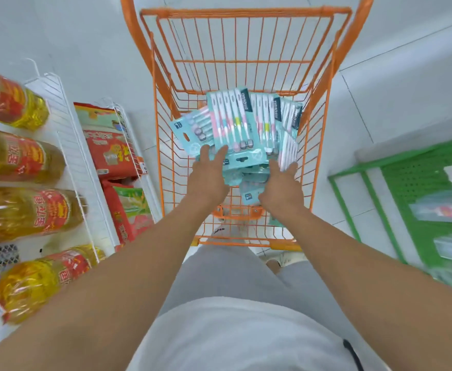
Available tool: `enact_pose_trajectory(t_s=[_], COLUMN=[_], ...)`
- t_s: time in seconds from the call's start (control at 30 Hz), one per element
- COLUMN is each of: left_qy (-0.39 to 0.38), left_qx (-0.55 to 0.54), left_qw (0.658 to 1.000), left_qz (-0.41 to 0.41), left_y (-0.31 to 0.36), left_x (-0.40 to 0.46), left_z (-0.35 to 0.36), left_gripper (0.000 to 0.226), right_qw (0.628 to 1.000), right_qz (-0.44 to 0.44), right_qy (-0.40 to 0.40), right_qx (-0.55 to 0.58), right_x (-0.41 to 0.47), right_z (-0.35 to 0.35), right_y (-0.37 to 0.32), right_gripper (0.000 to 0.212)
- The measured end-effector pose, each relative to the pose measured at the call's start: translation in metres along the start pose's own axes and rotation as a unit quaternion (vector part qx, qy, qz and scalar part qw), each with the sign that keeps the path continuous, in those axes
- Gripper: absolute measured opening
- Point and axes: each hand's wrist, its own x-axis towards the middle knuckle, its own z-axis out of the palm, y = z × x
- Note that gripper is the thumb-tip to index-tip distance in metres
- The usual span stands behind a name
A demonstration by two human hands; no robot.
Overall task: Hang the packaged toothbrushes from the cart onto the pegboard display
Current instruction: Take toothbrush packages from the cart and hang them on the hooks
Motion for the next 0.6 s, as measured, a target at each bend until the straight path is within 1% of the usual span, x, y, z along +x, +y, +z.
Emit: enact_pose_trajectory(t_s=[0.03,0.07,0.13,0.17,0.2,0.3,0.33,0.4,0.43,0.47,0.5,0.53,0.57,0.6], left_qy=[-0.003,0.002,0.013,0.020,0.030,0.082,0.100,0.142,0.168,0.191,0.210,0.226,0.240,0.250], left_qx=[-0.005,-0.023,-0.056,-0.064,-0.074,-0.148,-0.173,-0.202,-0.203,-0.201,-0.207,-0.224,-0.245,-0.267], left_qw=[1.000,1.000,0.998,0.998,0.996,0.984,0.977,0.963,0.956,0.949,0.942,0.933,0.925,0.917], left_qz=[0.006,0.008,0.015,0.022,0.030,0.057,0.072,0.108,0.130,0.150,0.162,0.167,0.166,0.158], left_y=[0.001,0.003,0.005,0.004,0.003,-0.002,-0.003,-0.004,-0.002,0.000,0.005,0.012,0.020,0.028], left_x=[0.008,0.015,0.024,0.025,0.023,0.015,0.014,0.014,0.016,0.019,0.021,0.023,0.023,0.021], left_z=[0.005,0.009,0.016,0.017,0.018,0.010,0.006,-0.008,-0.017,-0.028,-0.041,-0.058,-0.076,-0.095], left_gripper=[0.090,0.086,0.077,0.073,0.068,0.052,0.047,0.032,0.025,0.020,0.017,0.015,0.013,0.012], right_qw=[1.000,0.999,0.999,0.999,0.999,0.988,0.981,0.963,0.945,0.913,0.867,0.821,0.790,0.770], right_qz=[0.004,0.002,-0.006,-0.004,0.005,0.029,0.028,0.015,0.020,0.035,0.051,0.058,0.049,0.030], right_qy=[-0.015,-0.017,0.005,0.018,0.033,0.066,0.066,0.052,0.032,-0.004,-0.041,-0.066,-0.078,-0.085], right_qx=[-0.015,-0.031,-0.042,-0.031,-0.008,0.135,0.181,0.264,0.326,0.407,0.495,0.564,0.606,0.632], right_x=[0.002,0.002,0.001,0.001,0.001,-0.003,-0.009,-0.020,-0.026,-0.033,-0.039,-0.044,-0.048,-0.054], right_z=[0.002,0.002,-0.007,-0.015,-0.025,-0.062,-0.074,-0.093,-0.100,-0.107,-0.112,-0.118,-0.121,-0.124], right_y=[0.003,0.004,0.003,0.001,0.001,0.012,0.017,0.027,0.029,0.029,0.029,0.030,0.032,0.033], right_gripper=[0.075,0.065,0.039,0.029,0.024,0.034,0.034,0.028,0.022,0.018,0.017,0.019,0.022,0.027])
